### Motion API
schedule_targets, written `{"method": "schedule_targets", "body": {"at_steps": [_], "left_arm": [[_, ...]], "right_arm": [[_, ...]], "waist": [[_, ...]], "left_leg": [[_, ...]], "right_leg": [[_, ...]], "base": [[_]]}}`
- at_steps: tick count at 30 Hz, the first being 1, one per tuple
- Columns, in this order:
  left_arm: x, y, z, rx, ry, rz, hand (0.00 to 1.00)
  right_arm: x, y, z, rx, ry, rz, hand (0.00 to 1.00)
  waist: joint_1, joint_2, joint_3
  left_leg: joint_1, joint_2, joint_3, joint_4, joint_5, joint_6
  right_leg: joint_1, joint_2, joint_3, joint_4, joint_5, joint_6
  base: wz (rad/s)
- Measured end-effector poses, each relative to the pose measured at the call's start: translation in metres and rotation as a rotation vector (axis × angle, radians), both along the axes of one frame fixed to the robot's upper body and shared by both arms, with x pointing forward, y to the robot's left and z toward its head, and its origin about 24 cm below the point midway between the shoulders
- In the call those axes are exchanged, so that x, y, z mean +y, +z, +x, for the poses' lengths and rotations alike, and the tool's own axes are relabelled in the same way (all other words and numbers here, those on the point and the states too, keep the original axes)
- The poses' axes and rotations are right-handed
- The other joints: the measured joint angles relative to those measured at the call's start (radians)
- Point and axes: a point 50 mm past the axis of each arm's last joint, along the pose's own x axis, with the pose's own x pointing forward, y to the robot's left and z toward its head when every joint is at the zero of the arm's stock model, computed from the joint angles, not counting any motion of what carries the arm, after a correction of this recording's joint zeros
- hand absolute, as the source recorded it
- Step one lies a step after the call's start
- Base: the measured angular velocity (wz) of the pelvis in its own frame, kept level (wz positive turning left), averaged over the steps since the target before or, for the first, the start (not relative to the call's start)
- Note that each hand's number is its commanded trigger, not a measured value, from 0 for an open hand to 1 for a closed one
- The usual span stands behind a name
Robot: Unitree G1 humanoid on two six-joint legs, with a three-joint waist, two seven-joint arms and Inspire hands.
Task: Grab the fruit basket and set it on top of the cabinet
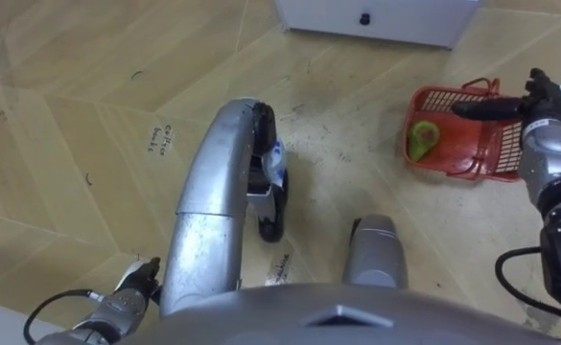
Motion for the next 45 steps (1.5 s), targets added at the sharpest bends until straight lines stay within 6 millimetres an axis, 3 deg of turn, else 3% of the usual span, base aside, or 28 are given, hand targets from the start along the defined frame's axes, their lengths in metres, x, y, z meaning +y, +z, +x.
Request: {"method": "schedule_targets", "body": {"at_steps": [12,13,14,16,18,19,26,35,45], "left_arm": [[-0.004,-0.001,-0.001,0.019,-0.022,-0.032,0.0],[-0.004,-0.001,-0.001,0.02,-0.023,-0.034,0.0],[-0.004,-0.001,-0.001,0.022,-0.023,-0.037,0.0],[-0.005,-0.001,-0.002,0.025,-0.008,-0.049,0.0],[-0.005,-0.002,-0.004,0.027,0.01,-0.054,0.0],[-0.005,-0.002,-0.006,0.027,0.026,-0.058,0.0],[-0.005,-0.002,-0.01,0.033,0.05,-0.063,0.0],[-0.008,-0.002,-0.009,0.031,0.073,-0.087,0.0],[-0.009,0.0,0.01,-0.012,0.077,-0.1,0.0]], "right_arm": [[0.0,-0.009,-0.009,0.042,-0.018,0.061,0.0],[0.0,-0.009,-0.009,0.043,-0.022,0.064,0.05],[-0.001,-0.01,-0.01,0.045,-0.025,0.065,0.3],[-0.001,-0.011,-0.012,0.054,-0.032,0.067,0.53],[-0.002,-0.013,-0.014,0.063,-0.037,0.068,0.97],[-0.002,-0.014,-0.015,0.065,-0.04,0.071,1.0],[-0.002,-0.014,-0.015,0.063,-0.046,0.077,1.0],[-0.003,-0.017,-0.019,0.063,-0.074,0.124,1.0],[-0.007,-0.019,-0.026,0.073,-0.116,0.157,1.0]], "waist": [[0.001,0.002,-0.0002],[0.001,0.002,-0.0002],[0.001,0.002,-0.0001],[0.0,0.0,0.0008],[-0.001,-0.002,0.0022],[-0.001,-0.003,0.003],[-0.002,-0.007,0.0053],[-0.002,-0.001,0.0017],[-0.007,0.002,-0.0003]], "left_leg": [[-0.007,0.003,0.014,-0.001,0.01,0.012],[-0.006,0.003,0.014,-0.001,0.01,0.012],[-0.006,0.003,0.014,-0.001,0.01,0.012],[-0.006,0.002,0.014,-0.002,0.011,0.012],[-0.006,0.002,0.015,-0.003,0.012,0.012],[-0.006,0.002,0.015,-0.003,0.012,0.012],[-0.006,0.002,0.018,-0.005,0.012,0.012],[-0.011,0.004,0.02,-0.006,0.016,0.011],[-0.018,0.0,0.022,-0.005,0.03,0.015]], "right_leg": [[-0.017,-0.012,0.01,0.012,-0.002,0.004],[-0.017,-0.012,0.01,0.013,-0.002,0.004],[-0.017,-0.012,0.01,0.013,-0.002,0.004],[-0.018,-0.013,0.009,0.013,-0.002,0.004],[-0.018,-0.013,0.009,0.013,-0.002,0.004],[-0.018,-0.014,0.009,0.013,-0.002,0.004],[-0.021,-0.017,0.009,0.013,-0.003,0.004],[-0.03,-0.018,0.012,0.018,-0.003,0.004],[-0.035,-0.021,0.013,0.033,-0.003,0.004]], "base": [[0.0],[0.0],[0.0],[0.0],[0.0],[0.0],[0.0],[0.0],[0.01]]}}
